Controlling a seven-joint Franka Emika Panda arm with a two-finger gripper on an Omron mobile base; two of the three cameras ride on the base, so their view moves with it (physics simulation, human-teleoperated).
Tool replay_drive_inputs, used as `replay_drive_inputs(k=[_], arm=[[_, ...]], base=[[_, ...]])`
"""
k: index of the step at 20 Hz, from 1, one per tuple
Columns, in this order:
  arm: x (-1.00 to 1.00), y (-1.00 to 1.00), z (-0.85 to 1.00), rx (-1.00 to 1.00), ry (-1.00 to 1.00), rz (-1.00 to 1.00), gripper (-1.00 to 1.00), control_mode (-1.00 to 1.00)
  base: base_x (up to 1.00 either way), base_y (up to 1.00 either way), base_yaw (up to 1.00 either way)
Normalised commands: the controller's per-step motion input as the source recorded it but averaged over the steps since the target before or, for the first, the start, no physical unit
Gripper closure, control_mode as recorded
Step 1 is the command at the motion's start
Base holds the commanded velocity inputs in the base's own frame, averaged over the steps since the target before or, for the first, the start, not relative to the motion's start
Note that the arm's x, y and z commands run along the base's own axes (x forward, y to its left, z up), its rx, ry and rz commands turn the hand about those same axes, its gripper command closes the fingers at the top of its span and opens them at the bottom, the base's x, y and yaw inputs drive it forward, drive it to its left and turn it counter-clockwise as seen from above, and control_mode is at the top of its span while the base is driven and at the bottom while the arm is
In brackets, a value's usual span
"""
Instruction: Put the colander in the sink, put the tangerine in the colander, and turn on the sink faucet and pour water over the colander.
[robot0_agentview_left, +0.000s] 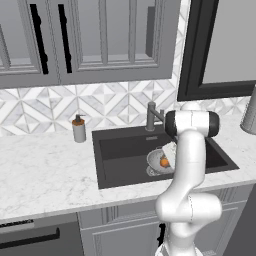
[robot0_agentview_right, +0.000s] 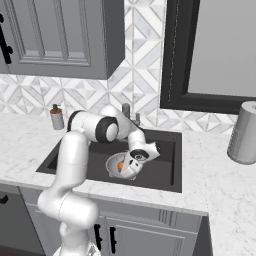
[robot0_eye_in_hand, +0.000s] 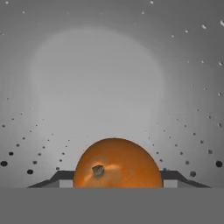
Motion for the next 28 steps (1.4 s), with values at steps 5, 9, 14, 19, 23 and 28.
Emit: replay_drive_inputs(k=[5, 9, 14, 19, 23, 28], arm=[[0.43, 0.0, -0.32, 0.0, 0.01, 0.0, -1.0, -1.0], [0.3, 0.0, -0.28, 0.0, 0.0, 0.0, -1.0, -1.0], [0.13, 0.0, -0.17, 0.0, 0.0, 0.0, -1.0, -1.0], [-0.13, 0.0, 0.06, 0.0, -0.1, 0.0, -1.0, -1.0], [-0.29, 0.0, 0.28, 0.0, -0.19, 0.0, -1.0, -1.0], [-0.12, 0.0, 0.43, 0.01, -0.17, 0.0, -1.0, -1.0]], base=[[0.0, 0.0, 0.0], [0.0, 0.0, 0.0], [0.0, 0.0, 0.0], [0.0, 0.0, 0.0], [0.0, 0.0, 0.0], [0.0, 0.0, 0.0]])
